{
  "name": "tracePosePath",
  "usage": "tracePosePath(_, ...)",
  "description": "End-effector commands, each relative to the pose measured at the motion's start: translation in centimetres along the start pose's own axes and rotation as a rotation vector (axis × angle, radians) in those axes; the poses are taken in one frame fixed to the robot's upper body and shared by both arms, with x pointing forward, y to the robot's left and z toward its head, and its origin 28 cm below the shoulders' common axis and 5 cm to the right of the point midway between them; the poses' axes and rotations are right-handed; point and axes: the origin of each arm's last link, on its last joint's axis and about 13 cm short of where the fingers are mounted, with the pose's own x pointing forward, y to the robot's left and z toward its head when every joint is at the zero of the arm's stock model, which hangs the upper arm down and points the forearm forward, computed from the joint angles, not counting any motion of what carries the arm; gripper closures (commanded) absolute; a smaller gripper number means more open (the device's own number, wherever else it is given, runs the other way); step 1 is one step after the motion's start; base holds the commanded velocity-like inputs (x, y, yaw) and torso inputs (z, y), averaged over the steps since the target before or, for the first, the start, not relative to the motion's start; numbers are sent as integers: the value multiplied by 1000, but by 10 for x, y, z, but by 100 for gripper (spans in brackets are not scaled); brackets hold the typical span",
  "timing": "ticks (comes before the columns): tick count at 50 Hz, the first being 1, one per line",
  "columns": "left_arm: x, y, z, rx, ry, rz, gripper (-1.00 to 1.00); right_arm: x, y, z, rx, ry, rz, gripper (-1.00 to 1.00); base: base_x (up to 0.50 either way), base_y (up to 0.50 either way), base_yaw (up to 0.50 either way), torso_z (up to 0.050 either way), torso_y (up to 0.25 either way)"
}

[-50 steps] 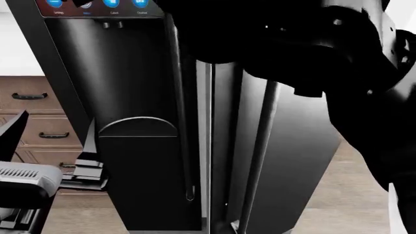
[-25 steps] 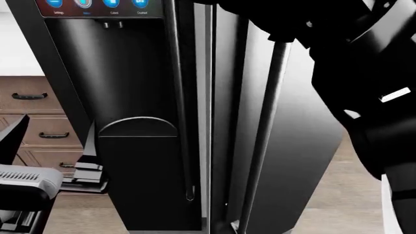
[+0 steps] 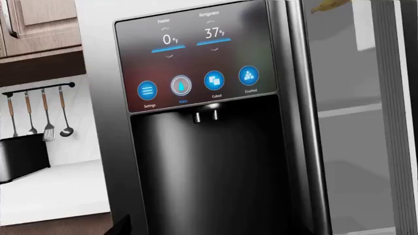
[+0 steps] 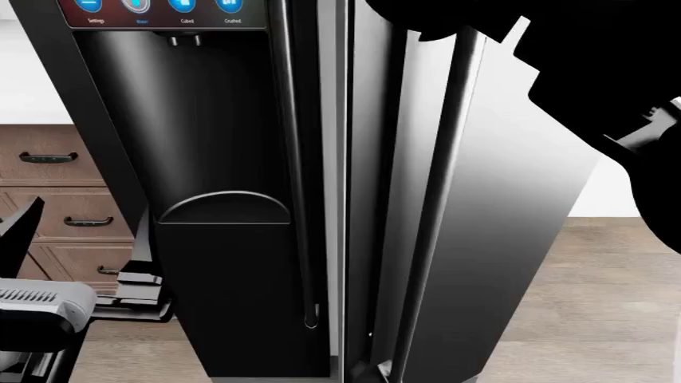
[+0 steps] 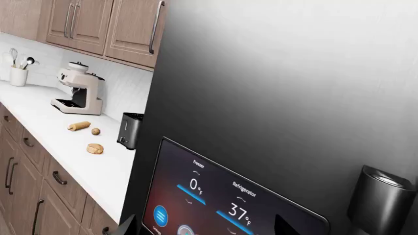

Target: Open the fridge door

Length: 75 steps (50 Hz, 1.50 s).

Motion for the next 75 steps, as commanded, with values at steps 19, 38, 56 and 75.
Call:
tracePosePath(19, -3, -2, -12, -5, 25, -3, -100, 8, -51, 3, 241, -41, -246, -100, 0, 0, 0, 0, 0)
tracePosePath(38, 0, -4, -14, -6, 24, -11, -100, 11, -66, 17, 515, -202, -756, -100, 0, 0, 0, 0, 0)
tracePosePath(56, 2, -8, -14, -6, 22, -20, -100, -42, -69, -5, 313, -257, -805, -100, 0, 0, 0, 0, 0)
tracePosePath(75, 3, -11, -14, -4, 21, -28, -100, -112, -70, -17, 131, -297, -785, -100, 0, 0, 0, -1, 0)
